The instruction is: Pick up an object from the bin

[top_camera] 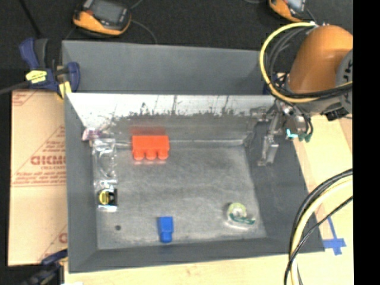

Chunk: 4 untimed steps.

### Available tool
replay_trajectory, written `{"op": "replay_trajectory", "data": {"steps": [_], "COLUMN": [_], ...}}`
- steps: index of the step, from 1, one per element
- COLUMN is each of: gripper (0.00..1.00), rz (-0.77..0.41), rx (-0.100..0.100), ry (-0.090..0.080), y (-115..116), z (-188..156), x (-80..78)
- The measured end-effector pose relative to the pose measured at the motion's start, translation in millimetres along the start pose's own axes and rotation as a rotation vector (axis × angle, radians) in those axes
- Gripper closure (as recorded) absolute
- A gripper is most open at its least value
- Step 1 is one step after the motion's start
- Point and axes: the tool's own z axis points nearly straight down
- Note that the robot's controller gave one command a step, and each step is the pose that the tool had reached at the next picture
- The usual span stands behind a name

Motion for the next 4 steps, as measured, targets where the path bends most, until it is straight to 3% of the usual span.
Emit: {"op": "replay_trajectory", "data": {"steps": [1, 2, 3, 4], "gripper": [0.00, 0.00, 0.00, 0.00], "rz": [-0.188, -0.285, -0.401, -0.369], "rx": [0.002, -0.001, 0.004, 0.000], "ry": [-0.006, -0.013, -0.003, -0.006], "y": [-25.1, 72.1, -13.1, -21.1], "z": [-6.6, -44.7, -43.0, -49.4], "x": [32.8, 31.8, 89.8, 103.8]}}
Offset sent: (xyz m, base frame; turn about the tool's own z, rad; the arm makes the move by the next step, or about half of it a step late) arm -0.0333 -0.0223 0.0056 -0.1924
